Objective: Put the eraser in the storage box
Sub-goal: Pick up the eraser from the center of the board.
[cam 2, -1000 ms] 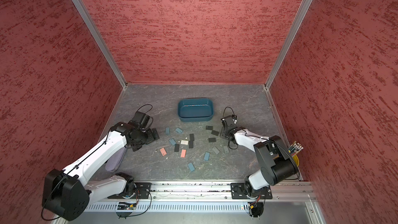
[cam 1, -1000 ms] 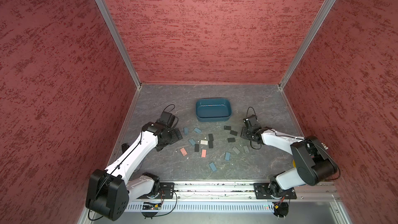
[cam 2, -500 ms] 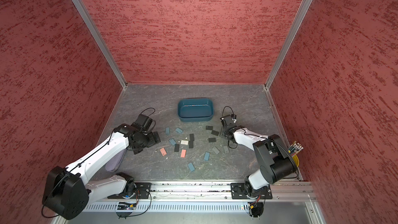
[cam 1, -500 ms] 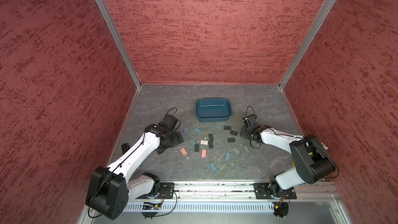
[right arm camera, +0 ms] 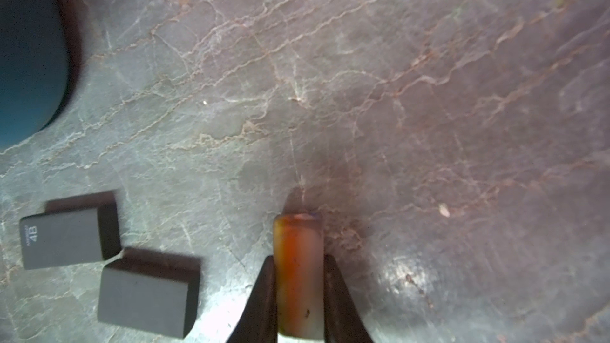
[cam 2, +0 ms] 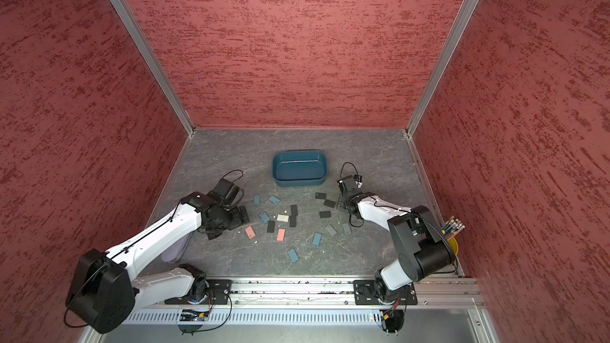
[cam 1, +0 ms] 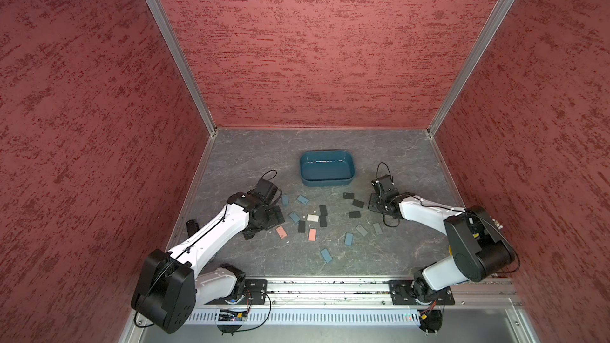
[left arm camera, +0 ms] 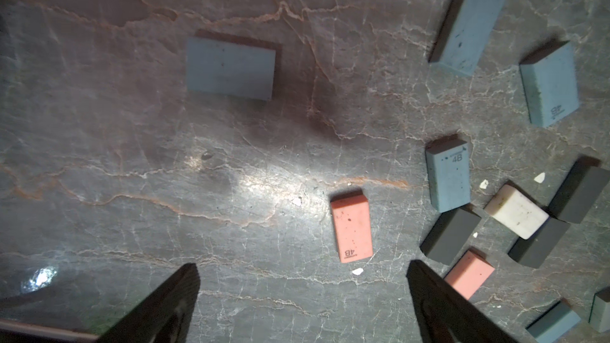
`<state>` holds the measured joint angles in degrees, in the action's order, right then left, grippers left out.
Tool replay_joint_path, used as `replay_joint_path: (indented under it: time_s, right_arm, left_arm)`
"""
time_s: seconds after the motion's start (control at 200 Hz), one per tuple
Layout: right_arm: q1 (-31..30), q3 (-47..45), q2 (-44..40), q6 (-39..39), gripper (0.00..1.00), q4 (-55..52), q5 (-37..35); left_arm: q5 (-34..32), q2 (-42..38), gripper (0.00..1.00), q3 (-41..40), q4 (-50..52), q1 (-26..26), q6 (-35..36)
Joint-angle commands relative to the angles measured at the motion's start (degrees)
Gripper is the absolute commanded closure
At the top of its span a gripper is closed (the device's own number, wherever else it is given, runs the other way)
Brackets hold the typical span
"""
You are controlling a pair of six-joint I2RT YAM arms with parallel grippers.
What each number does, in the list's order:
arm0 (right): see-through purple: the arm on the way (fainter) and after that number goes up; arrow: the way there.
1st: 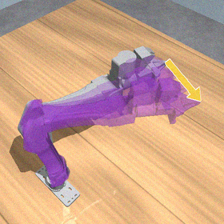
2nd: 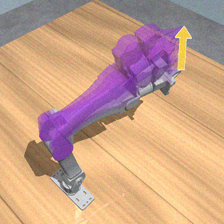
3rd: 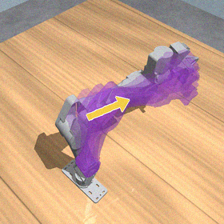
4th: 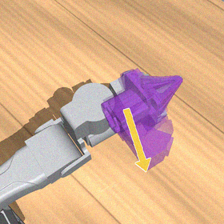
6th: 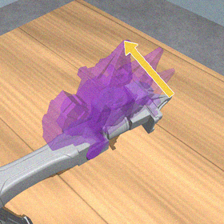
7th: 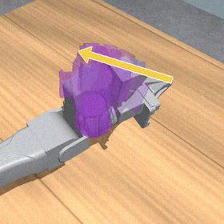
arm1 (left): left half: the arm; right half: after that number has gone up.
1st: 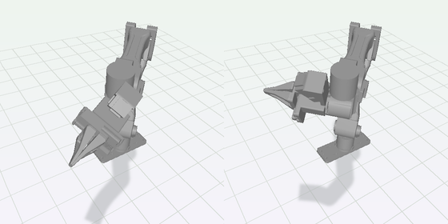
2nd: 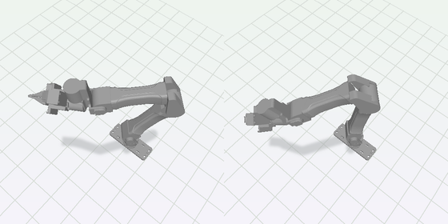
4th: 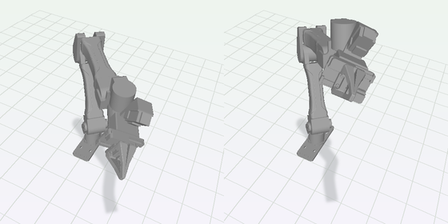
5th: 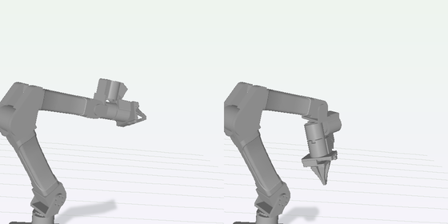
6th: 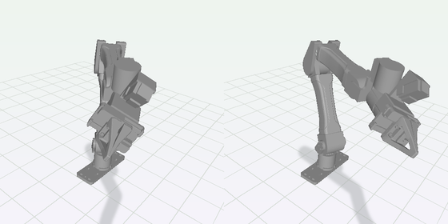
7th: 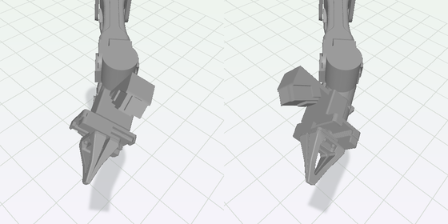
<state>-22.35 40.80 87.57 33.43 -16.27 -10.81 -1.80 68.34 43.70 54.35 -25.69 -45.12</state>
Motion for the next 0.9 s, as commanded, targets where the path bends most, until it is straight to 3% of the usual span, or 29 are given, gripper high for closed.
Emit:
replay_joint_path:
  time_s: [0.0, 0.501, 0.892]
  right_arm:
    - [-0.58, 2.18, -1.68, -0.79, 0.97, -1.15, -1.50]
    - [-3.05, 10.89, -3.97, -2.19, 0.98, -5.05, 1.33]
    - [-8.08, 26.33, 5.14, -3.94, 1.00, -4.97, 10.12]
  left_arm:
    - [-1.02, 0.00, 0.00, -0.55, -0.62, -1.19, -1.66]
    - [-1.27, 0.92, 0.00, -1.07, -0.87, -5.72, -4.94]
    - [-2.25, 2.82, 0.00, -2.05, -1.91, -10.60, -10.14]
